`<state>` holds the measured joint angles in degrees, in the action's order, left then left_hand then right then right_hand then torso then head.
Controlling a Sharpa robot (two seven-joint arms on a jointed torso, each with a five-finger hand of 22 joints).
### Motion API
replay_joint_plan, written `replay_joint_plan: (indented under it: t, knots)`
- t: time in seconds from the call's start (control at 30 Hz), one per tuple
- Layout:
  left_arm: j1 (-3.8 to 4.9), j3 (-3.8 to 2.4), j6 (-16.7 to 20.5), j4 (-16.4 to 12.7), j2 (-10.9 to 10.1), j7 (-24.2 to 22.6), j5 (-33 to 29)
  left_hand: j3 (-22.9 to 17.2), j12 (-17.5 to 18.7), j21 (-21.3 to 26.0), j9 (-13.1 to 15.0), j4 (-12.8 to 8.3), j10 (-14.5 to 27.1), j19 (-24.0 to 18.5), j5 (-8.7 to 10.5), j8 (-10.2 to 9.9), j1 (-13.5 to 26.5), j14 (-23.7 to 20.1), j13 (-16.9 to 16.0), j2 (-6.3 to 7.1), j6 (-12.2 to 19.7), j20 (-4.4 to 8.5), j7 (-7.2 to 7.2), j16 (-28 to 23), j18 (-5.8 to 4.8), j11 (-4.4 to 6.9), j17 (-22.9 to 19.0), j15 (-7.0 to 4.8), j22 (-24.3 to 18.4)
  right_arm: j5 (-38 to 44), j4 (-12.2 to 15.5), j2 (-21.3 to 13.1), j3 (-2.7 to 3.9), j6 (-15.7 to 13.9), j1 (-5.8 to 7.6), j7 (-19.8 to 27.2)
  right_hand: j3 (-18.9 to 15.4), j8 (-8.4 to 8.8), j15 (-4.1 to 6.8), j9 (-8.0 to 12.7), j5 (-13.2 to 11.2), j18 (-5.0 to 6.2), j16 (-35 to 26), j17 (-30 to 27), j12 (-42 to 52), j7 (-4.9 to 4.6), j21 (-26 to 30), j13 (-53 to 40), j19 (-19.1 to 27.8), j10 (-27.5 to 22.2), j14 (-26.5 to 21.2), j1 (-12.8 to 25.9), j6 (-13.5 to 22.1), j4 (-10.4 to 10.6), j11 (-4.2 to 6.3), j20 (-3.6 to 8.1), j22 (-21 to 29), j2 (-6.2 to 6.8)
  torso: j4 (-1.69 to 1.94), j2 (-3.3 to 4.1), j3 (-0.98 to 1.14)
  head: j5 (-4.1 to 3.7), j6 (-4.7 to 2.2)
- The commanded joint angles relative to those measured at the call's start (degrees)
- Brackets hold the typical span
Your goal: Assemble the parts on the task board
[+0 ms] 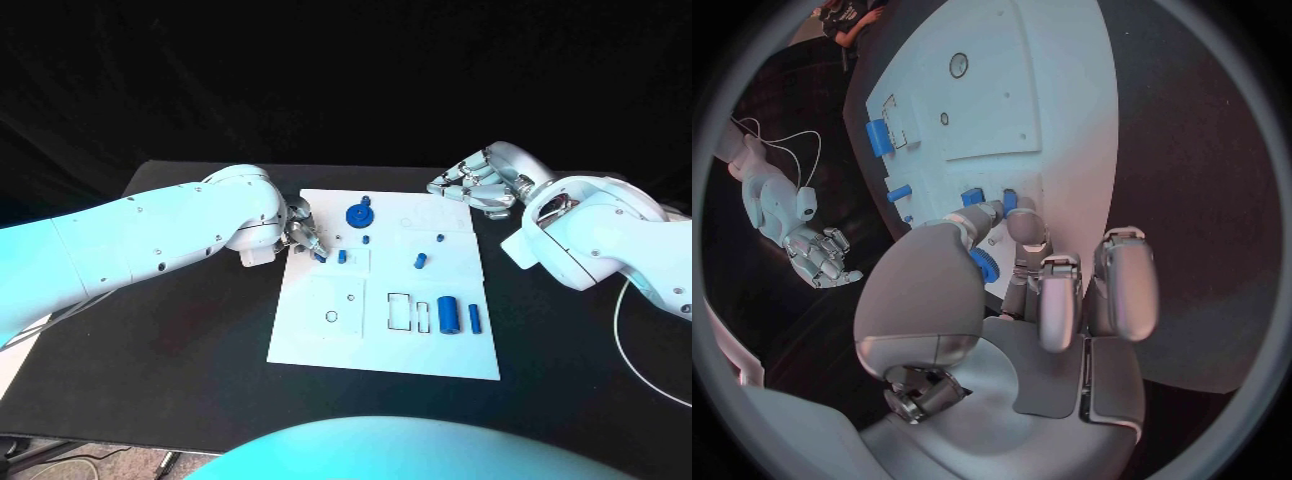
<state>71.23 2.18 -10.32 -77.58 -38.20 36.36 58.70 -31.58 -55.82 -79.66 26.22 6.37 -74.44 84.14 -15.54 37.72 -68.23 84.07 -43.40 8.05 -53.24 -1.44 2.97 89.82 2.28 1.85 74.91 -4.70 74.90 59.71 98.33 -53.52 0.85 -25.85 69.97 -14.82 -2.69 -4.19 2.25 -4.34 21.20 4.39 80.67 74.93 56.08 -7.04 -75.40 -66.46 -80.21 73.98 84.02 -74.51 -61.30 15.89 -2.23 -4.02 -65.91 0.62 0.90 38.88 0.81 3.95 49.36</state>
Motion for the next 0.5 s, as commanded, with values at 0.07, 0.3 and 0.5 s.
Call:
replay_joint_plan:
  t: [0.07,0.3,0.5]
  knots:
    - [-0.29,0.21,-3.42,0.01,0.03,1.24,0.71,-7.47,-0.35,-0.23,-0.11,-7.37,-0.58,3.27,-0.36,0.11,-0.05,5.93,-0.16,-0.55,0.06,0.39,-0.39,0.18,0.00,-0.04,15.09,-0.34,9.47,0.26,0.05,0.04,0.00,0.67,-0.04,0.34,-0.40,0.04,-0.15,-0.07,0.22,0.60,-0.29,6.24,0.07,0.03,0.21,0.08,0.39,-0.42,3.95,-0.48,0.16,0.03,0.05,0.17,0.09,0.08,0.04,-0.03,-0.03,-0.05,0.10]
    - [-0.29,0.21,-3.57,-0.02,0.10,1.35,0.71,-7.48,-0.43,-0.24,-0.11,-7.39,-0.63,3.27,-0.36,0.12,-0.04,5.93,-0.26,-0.53,0.05,0.39,-0.39,0.18,0.00,-0.03,15.09,-0.34,9.47,0.26,0.08,0.07,0.00,0.67,-0.04,0.36,-0.40,0.04,-0.15,-0.07,0.22,0.60,-0.29,6.24,0.07,0.03,0.21,0.08,0.39,-0.42,3.95,-0.48,0.16,0.03,0.05,0.17,0.09,0.08,0.00,-0.03,-0.01,-0.03,0.11]
    - [-0.30,0.21,-3.16,0.17,0.62,1.50,0.70,-7.56,-0.66,-0.30,-0.11,-7.40,-0.81,3.29,-0.36,0.15,0.13,5.93,-0.56,-0.53,-0.06,0.39,-0.41,0.18,-0.02,-0.03,15.09,-0.34,9.51,0.26,0.11,0.09,0.00,0.65,-0.05,0.36,-0.40,0.04,-0.15,-0.07,0.22,0.60,-0.29,6.24,0.07,0.03,0.21,0.08,0.39,-0.42,3.95,-0.48,0.16,0.03,0.05,0.17,0.09,0.08,0.01,-0.01,0.00,-0.07,0.21]
